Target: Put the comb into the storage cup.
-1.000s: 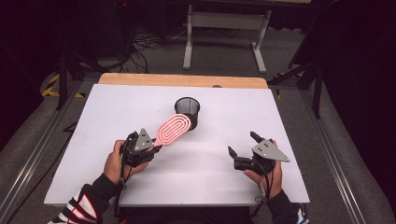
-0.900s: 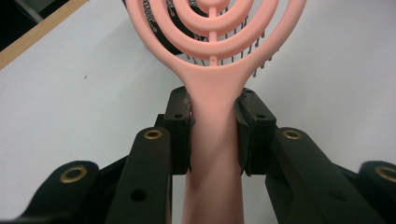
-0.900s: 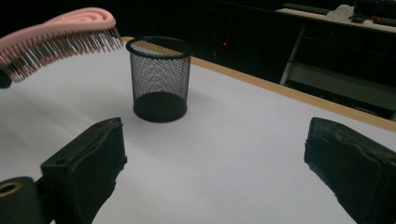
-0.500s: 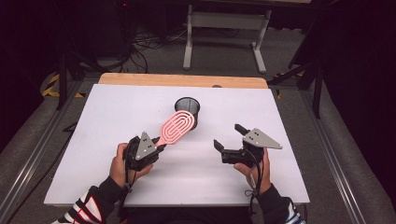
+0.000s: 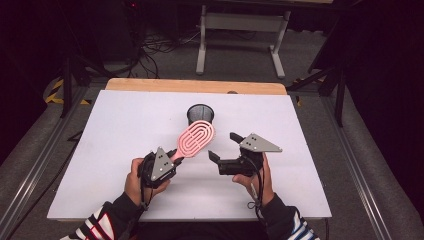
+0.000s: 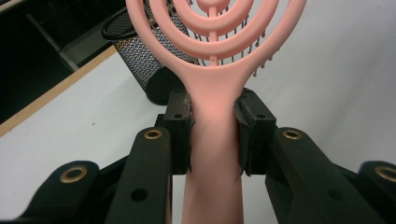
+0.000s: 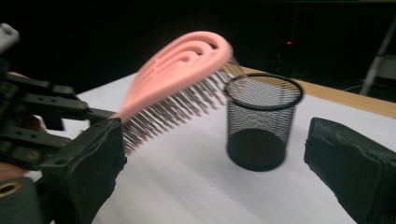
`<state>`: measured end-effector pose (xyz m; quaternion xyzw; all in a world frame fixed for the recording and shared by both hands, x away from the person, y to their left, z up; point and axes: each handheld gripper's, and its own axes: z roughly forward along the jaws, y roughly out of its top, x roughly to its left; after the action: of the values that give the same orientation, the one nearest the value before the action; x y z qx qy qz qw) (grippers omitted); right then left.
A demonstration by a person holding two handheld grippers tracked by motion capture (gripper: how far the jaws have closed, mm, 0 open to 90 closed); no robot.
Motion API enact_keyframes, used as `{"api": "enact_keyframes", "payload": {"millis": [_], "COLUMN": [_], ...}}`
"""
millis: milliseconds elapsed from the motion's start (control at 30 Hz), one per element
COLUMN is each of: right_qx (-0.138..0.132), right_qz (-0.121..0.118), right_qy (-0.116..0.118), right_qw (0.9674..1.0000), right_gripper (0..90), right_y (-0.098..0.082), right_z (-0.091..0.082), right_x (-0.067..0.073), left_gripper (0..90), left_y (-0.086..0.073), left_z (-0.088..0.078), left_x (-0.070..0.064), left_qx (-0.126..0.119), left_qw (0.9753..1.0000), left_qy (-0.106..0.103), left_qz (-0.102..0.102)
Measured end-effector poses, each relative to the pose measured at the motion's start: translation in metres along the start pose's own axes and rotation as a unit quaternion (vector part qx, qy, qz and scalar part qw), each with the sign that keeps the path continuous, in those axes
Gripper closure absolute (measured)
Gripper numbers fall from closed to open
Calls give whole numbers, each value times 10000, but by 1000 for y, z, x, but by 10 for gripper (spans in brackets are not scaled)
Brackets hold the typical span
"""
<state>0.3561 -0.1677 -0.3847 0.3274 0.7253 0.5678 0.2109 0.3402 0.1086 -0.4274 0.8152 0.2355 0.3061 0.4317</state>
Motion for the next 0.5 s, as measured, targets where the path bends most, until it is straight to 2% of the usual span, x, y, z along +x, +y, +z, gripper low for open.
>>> {"api": "enact_keyframes", "payload": {"millis": [67, 133, 200, 333, 500], "right_qx": [-16, -66, -78, -43, -90], "right_qz": [48, 230, 259, 316, 575], "right_qy": [44, 155, 205, 239, 212], "right_qw": [10000, 9996, 9994, 9992, 9981], "right_gripper": [61, 60, 60, 62, 70], "right_y": [1, 3, 3, 3, 0], "right_z": [1, 4, 7, 13, 23], "right_x": [1, 4, 5, 8, 9], "left_gripper": [701, 701, 701, 701, 701], "left_y": [0, 0, 1, 2, 2], "left_z": [0, 0, 0, 0, 1], "left_x": [-2, -4, -9, -13, -16], "left_qx": [-13, -53, -95, -182, -259], "left_qw": [10000, 10000, 9999, 9998, 9996], "left_qy": [51, 79, 105, 120, 99], "left_qz": [8, 25, 26, 22, 12]}}
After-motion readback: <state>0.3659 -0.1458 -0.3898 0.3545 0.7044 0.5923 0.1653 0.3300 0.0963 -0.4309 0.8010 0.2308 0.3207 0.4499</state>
